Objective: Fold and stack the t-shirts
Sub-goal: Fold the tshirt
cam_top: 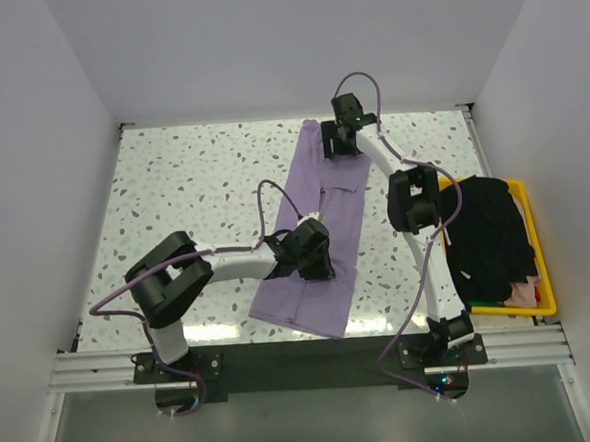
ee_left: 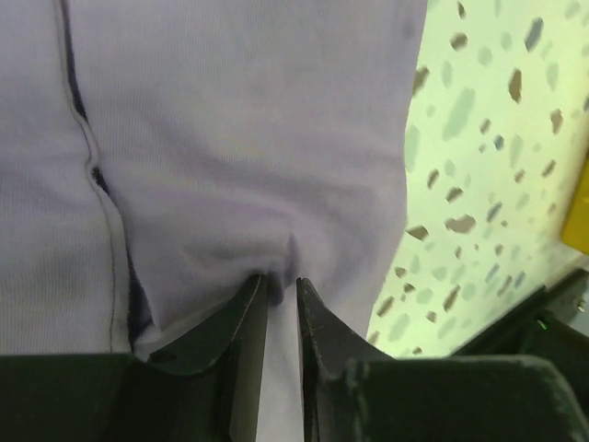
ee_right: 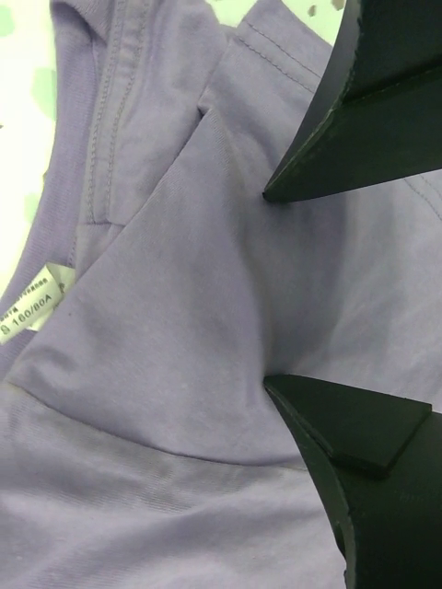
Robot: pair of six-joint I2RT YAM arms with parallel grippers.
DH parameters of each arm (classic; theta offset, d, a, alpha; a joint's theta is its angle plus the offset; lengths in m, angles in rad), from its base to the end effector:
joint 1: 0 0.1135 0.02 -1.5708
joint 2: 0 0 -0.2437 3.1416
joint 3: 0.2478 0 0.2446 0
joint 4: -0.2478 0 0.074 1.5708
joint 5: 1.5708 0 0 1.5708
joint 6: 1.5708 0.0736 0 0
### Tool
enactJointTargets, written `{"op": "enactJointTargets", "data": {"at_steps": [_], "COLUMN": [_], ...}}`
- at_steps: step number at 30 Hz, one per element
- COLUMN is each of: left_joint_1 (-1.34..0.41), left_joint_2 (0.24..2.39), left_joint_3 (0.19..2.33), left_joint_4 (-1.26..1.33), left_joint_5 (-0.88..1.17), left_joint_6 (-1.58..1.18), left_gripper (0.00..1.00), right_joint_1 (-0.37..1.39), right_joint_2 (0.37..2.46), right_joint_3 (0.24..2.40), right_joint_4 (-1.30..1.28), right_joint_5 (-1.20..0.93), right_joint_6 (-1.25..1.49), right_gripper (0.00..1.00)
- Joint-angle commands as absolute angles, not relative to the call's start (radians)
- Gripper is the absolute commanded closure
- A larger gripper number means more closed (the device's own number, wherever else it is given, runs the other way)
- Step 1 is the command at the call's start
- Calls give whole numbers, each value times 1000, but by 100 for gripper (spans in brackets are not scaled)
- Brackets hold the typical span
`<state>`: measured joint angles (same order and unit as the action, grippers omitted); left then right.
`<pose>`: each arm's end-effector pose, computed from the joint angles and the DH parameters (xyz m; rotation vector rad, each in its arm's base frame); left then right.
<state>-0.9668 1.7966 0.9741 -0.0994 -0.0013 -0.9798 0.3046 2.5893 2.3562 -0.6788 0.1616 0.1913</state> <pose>0.2097 -0.3037 0.1005 -0.0180 2.6785 -0.7438 0.5395 0.1572 0.1290 -0.0714 2.4651 0.0133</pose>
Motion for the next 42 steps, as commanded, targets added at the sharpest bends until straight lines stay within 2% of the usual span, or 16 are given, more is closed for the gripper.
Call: {"op": "enactJointTargets", "data": {"at_steps": [1, 5, 9, 18, 23, 31, 37, 42], "left_joint_1": [-992, -991, -979, -818, -718, -686, -676, -675], "left_joint_2": [1829, 1795, 1734, 1471, 1332, 1258, 1227, 1224], "left_joint_3": [963, 959, 1000, 934, 900, 946, 928, 904], "left_joint_4": [-52, 34, 2, -156, -261, -370, -390, -374], "left_joint_5": [135, 198, 178, 60, 3, -40, -49, -51], "left_joint_6": [-1100, -1154, -1112, -948, -855, -770, -741, -739], "left_gripper": [75, 67, 61, 57, 55, 54, 54, 54], "right_joint_1": [311, 318, 322, 342, 386, 429, 431, 434], "right_joint_2": [2634, 2654, 2643, 2349, 2312, 2347, 2421, 2532], "right_joint_3": [2398, 2418, 2442, 2294, 2214, 2026, 2072, 2193], "right_joint_4": [-623, -551, -512, -515, -598, -552, -597, -643], "right_joint_5": [106, 86, 83, 184, 183, 137, 127, 66], "right_joint_6": [141, 135, 130, 192, 253, 299, 282, 241], "right_gripper": [20, 19, 18, 11, 11, 12, 13, 14]}}
